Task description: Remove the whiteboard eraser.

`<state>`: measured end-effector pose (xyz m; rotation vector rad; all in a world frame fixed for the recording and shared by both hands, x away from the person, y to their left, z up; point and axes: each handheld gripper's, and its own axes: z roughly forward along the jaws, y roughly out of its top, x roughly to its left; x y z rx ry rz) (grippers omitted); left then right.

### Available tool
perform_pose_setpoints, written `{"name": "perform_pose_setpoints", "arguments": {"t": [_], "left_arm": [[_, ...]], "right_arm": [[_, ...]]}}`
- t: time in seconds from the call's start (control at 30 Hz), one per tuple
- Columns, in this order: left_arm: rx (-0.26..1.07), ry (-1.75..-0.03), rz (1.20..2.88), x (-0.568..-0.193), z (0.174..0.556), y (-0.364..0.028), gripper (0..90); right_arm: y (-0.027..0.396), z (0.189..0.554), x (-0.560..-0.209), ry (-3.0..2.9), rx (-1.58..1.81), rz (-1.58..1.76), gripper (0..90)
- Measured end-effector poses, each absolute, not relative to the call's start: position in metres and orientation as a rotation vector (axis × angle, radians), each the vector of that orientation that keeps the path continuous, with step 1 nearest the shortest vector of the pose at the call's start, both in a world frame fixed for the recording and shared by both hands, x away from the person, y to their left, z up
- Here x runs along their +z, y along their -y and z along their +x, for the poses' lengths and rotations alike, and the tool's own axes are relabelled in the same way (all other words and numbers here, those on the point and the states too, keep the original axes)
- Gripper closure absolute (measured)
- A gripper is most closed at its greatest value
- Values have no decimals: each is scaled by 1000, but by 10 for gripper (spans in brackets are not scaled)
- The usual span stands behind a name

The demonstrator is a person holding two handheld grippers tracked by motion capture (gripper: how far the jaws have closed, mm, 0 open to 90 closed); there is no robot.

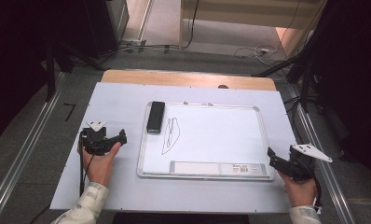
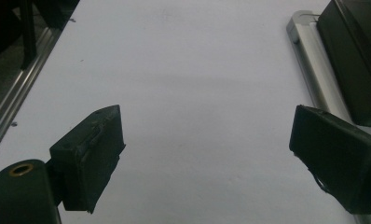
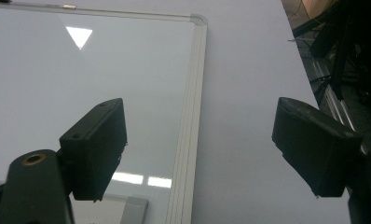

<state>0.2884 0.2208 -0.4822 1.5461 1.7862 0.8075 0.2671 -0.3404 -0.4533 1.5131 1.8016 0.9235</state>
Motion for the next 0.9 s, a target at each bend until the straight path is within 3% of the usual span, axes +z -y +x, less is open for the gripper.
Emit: {"name": "perform_pose_setpoints", "arguments": {"t": [0.37,0.9], "left_arm": [[769,-1735,1527,-475,295,-208,108],[654,-1689,1524,-473,338,-175,152]], "right_arm": [[339,267,-453,-1804,920,1507,164],[339,267,-453,-1805,923,1511,164]]}}
